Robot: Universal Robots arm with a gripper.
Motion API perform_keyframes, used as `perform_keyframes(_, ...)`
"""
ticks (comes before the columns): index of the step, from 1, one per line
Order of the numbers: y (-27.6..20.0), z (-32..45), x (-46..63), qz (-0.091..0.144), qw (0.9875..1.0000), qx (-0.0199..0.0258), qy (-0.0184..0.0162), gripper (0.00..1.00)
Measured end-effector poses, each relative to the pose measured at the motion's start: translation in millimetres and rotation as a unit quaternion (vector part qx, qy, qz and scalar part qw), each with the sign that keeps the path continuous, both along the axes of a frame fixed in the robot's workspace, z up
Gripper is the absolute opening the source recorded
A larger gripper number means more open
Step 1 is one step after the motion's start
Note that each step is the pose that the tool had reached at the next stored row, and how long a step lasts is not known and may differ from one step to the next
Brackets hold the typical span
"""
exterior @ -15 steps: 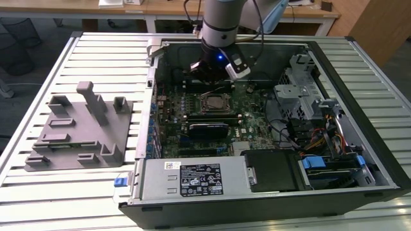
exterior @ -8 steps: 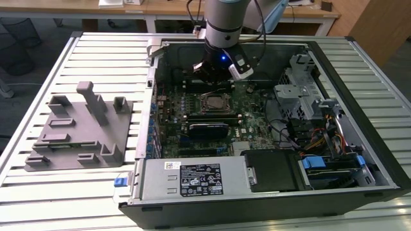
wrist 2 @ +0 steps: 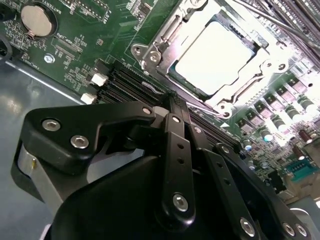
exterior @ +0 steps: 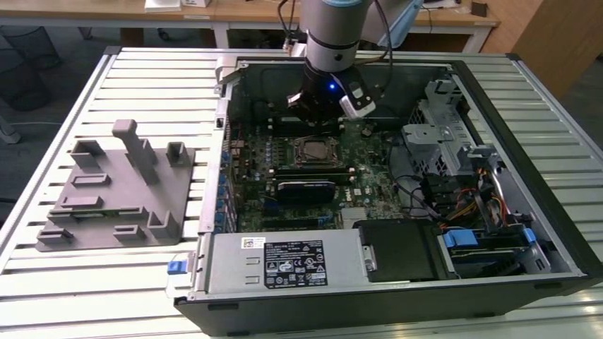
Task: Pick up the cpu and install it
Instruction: 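Install the first cpu locking lever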
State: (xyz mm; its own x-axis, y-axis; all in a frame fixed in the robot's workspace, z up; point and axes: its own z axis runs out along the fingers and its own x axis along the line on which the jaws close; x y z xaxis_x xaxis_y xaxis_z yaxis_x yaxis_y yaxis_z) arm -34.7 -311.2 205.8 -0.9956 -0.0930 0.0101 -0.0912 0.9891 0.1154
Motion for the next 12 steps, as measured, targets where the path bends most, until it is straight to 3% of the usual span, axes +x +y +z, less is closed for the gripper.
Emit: perform_keyframes(12, 0.0, -4.8, 6.8, 0.000, 1.0000, 0.0000, 0.0004, 0.11)
